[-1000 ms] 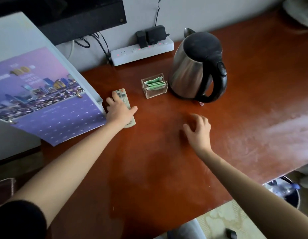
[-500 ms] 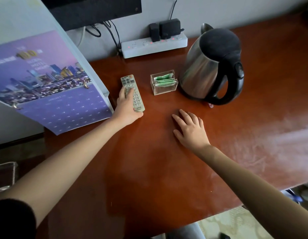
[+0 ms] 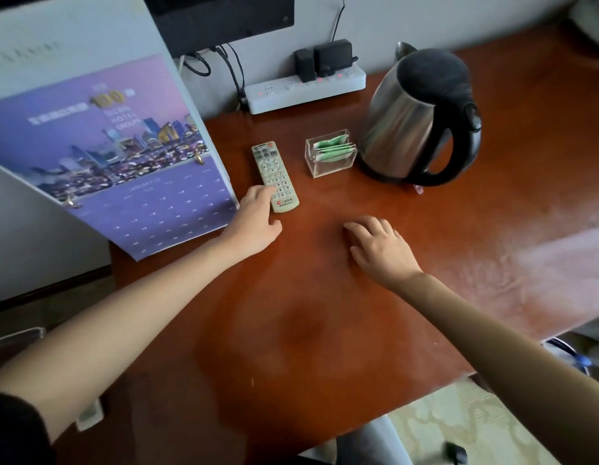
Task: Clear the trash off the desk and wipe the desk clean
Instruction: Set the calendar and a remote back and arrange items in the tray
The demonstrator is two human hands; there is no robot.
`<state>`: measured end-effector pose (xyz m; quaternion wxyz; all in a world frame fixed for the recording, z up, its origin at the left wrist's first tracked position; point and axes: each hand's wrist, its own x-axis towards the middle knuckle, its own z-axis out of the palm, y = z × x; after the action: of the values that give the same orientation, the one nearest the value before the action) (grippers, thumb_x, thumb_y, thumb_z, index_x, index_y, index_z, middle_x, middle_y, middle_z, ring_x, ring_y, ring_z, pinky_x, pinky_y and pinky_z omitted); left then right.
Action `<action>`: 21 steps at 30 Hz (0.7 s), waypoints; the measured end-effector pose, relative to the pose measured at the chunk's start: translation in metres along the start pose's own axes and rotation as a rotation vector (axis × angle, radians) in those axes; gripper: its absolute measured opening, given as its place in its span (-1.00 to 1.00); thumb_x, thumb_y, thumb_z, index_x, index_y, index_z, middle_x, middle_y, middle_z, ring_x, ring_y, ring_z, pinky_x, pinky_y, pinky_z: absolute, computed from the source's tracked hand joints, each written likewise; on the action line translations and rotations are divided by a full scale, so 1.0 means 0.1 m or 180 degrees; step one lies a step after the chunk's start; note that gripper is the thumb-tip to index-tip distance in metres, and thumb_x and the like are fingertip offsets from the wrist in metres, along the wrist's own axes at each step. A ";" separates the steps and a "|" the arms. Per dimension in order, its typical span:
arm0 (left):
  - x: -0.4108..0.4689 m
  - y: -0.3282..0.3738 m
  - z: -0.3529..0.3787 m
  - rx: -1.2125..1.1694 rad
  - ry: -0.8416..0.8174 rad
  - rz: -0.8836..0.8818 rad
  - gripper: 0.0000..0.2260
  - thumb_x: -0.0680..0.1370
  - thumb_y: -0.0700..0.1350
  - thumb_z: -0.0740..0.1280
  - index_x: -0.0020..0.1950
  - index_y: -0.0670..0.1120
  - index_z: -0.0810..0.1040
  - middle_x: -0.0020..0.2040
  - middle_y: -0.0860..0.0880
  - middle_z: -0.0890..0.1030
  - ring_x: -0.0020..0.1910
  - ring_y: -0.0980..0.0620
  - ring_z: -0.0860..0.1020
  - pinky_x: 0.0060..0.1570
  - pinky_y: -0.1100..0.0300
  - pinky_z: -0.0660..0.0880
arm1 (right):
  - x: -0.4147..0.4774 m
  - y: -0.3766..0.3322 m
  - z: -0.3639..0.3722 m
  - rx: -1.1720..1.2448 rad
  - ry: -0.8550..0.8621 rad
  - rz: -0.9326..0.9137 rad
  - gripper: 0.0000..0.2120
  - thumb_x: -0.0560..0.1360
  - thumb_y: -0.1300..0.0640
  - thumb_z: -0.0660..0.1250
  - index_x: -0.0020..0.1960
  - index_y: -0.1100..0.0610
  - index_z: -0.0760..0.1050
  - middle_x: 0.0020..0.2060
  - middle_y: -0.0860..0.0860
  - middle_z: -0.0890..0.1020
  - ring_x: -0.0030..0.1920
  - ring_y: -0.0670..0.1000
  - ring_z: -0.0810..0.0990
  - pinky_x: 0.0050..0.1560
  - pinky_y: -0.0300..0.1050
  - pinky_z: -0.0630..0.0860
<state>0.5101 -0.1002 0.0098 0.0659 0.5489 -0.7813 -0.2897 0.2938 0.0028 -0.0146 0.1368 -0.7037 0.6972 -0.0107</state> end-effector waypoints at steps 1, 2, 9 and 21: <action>-0.10 -0.01 -0.03 0.0068 -0.0145 0.0146 -0.50 0.53 -0.19 0.29 0.44 -0.13 0.23 0.43 -0.11 0.26 0.39 -0.06 0.30 0.31 0.10 0.30 | -0.07 -0.09 0.00 0.0021 0.0045 -0.0014 -0.59 0.53 0.11 0.21 0.38 0.05 0.34 0.26 0.07 0.43 0.22 0.14 0.40 0.14 0.05 0.43; -0.21 -0.03 -0.05 0.0153 -0.0288 0.0309 -0.52 0.54 -0.18 0.28 0.44 -0.11 0.23 0.42 -0.09 0.28 0.38 -0.04 0.30 0.30 0.10 0.31 | -0.16 -0.19 0.01 0.0042 0.0122 -0.0043 -0.61 0.53 0.13 0.22 0.35 0.06 0.38 0.21 0.08 0.46 0.16 0.15 0.44 0.06 0.05 0.47; -1.14 -0.30 -0.18 0.1455 -0.0818 0.1491 -0.54 0.59 -0.06 0.17 0.48 -0.02 0.18 0.43 0.02 0.28 0.37 0.00 0.28 0.22 0.07 0.40 | -0.81 -0.98 0.14 0.0031 0.0514 -0.0230 -0.70 0.54 0.08 0.16 0.22 0.08 0.50 -0.04 0.08 0.59 -0.11 0.18 0.55 -0.24 0.01 0.56; -2.99 -1.39 -0.24 0.1465 -0.0981 0.1829 -0.52 0.59 0.05 0.13 0.50 0.01 0.17 0.44 0.04 0.29 0.40 0.04 0.24 0.27 0.10 0.30 | -2.17 -2.55 0.72 0.0147 0.0794 0.0010 -0.62 0.52 0.00 0.05 0.19 0.08 0.50 -0.10 0.04 0.61 -0.17 0.15 0.55 -0.28 0.00 0.56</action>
<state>0.7499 0.1268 0.0206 -0.0984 0.2585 -0.9483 -0.1559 0.5518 0.2272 0.0074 0.0652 -0.6924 0.7095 -0.1139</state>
